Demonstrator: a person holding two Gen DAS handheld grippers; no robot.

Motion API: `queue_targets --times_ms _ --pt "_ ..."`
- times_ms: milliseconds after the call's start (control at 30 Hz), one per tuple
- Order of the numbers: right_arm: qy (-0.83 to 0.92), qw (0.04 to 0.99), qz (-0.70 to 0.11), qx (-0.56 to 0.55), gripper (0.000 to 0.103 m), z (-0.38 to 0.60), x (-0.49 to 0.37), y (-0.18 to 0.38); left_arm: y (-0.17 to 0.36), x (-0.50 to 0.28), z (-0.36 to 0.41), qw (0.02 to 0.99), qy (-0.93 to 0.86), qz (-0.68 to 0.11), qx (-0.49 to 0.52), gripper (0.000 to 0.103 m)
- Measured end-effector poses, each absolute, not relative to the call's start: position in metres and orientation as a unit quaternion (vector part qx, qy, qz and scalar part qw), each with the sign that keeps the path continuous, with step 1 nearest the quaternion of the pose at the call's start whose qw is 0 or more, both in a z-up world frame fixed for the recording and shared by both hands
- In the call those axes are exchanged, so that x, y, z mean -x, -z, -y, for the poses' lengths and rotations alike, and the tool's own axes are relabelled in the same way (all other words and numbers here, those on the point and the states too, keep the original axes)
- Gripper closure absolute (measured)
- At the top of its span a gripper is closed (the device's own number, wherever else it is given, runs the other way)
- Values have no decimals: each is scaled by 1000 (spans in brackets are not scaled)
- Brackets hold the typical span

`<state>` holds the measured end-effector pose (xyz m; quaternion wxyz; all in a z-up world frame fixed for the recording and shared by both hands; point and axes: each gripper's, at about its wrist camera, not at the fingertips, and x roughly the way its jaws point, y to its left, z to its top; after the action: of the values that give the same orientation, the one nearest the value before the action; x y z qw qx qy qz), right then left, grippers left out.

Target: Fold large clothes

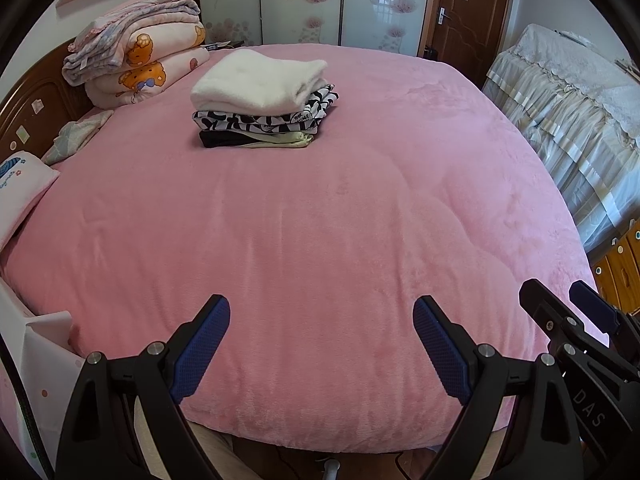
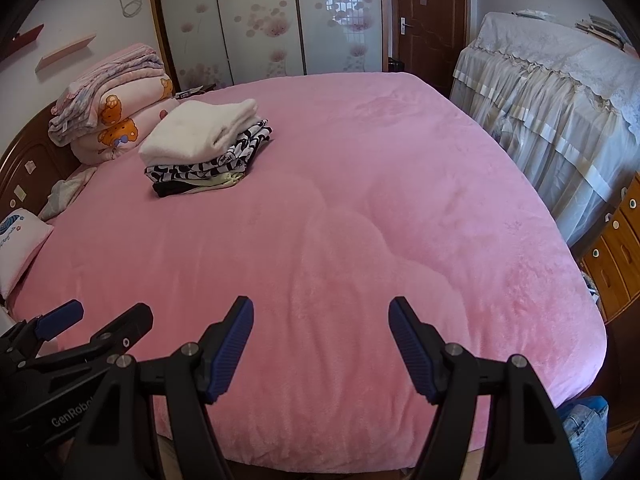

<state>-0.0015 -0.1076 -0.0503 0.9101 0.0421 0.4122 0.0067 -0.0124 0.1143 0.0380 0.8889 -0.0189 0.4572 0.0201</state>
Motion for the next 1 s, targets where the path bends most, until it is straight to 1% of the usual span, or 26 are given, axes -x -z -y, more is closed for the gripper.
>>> queue_targets --times_ms 1000 --pt "-4 911 -411 -42 33 109 0 49 -32 11 -106 889 -14 -458 18 12"
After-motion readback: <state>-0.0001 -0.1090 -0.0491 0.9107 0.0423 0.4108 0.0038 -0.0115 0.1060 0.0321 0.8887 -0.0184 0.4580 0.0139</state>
